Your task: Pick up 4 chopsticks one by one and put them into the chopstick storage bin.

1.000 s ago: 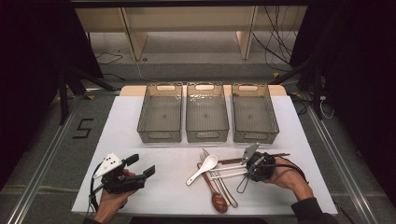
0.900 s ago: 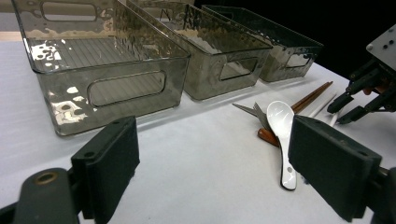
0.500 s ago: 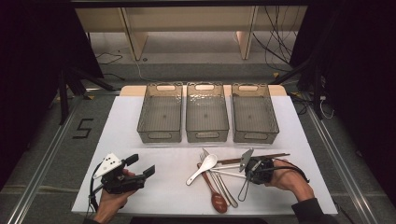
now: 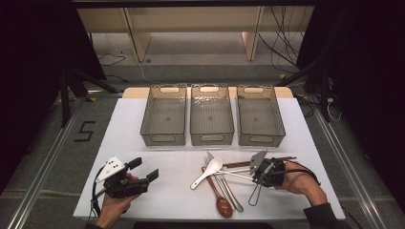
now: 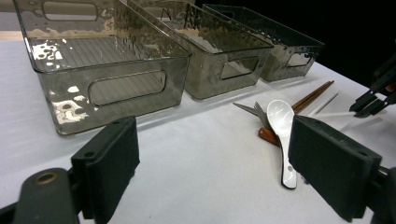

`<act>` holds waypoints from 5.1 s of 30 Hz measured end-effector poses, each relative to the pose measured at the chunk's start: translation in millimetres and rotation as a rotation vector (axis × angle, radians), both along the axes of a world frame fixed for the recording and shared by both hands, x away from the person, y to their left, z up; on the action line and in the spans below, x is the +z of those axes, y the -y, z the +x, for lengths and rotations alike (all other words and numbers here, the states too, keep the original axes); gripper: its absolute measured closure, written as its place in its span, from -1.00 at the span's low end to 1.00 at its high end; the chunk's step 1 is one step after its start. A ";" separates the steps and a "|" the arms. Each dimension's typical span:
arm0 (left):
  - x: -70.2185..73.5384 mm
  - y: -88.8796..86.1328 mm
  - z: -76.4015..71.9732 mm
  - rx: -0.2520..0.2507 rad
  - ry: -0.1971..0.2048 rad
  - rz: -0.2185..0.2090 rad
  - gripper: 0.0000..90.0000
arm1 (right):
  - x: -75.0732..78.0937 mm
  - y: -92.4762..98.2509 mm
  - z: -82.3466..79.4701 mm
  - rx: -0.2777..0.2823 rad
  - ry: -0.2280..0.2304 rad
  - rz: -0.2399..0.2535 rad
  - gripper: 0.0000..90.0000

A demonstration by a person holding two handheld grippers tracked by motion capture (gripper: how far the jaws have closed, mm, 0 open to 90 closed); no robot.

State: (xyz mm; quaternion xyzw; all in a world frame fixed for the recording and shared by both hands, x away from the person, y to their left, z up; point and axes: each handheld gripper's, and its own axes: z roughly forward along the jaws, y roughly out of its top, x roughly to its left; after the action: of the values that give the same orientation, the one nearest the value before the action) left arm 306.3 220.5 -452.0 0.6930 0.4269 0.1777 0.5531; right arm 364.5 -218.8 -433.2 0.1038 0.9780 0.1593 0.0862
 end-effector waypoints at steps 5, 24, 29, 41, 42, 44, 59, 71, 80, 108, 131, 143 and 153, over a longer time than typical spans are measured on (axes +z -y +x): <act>-0.1 0.2 0.0 0.001 -0.003 -0.002 -0.65 | 10.6 -3.9 0.7 -0.040 0.025 0.101 0.90; 4.8 6.1 0.9 -0.015 -0.018 -0.003 -0.65 | 28.2 -49.4 1.5 -0.116 0.066 0.247 0.90; 4.8 11.1 1.3 -0.028 -0.028 -0.002 -0.65 | 27.6 -59.0 1.3 -0.096 0.069 0.239 0.90; 4.9 24.5 1.9 -0.061 -0.048 0.011 -0.64 | 35.7 -83.8 8.4 -0.155 0.057 0.371 0.90; 5.1 26.0 2.0 -0.064 -0.051 0.009 -0.64 | 35.7 -83.8 8.4 -0.155 0.057 0.371 0.90; 5.4 29.5 2.6 -0.072 -0.060 -0.004 -0.64 | 36.4 -86.7 10.4 -0.173 0.048 0.393 0.90; 5.8 74.1 8.1 -0.168 -0.131 -0.031 -0.62 | 36.3 -102.9 12.2 -0.252 0.009 0.455 0.90; 3.8 79.1 14.9 -0.163 -0.174 -0.083 -0.60 | 37.1 -108.1 9.9 -0.248 0.006 0.485 0.90; 1.5 100.7 18.2 -0.187 -0.210 -0.100 -0.51 | 38.9 -117.3 10.3 -0.271 -0.012 0.540 0.90; -7.7 129.6 27.6 -0.214 -0.215 -0.159 0.36 | 35.1 -128.3 6.8 -0.283 -0.034 0.589 0.89; -5.7 117.1 39.4 -0.207 -0.328 -0.220 0.85 | 44.7 -113.6 7.8 -0.285 -0.017 0.646 0.56; 19.7 77.0 62.1 -0.168 -0.332 -0.120 0.85 | 35.2 -67.0 2.1 -0.314 0.023 0.594 0.03; 43.2 47.5 90.3 -0.149 -0.349 0.008 0.85 | 18.7 -38.2 -2.6 -0.352 0.015 0.538 -0.18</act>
State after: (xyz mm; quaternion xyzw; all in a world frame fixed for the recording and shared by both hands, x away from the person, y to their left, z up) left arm 396.7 173.0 -408.9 0.7452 0.4633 0.0151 0.4794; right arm 361.9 -180.7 -414.5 0.2892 0.8671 0.3956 0.0892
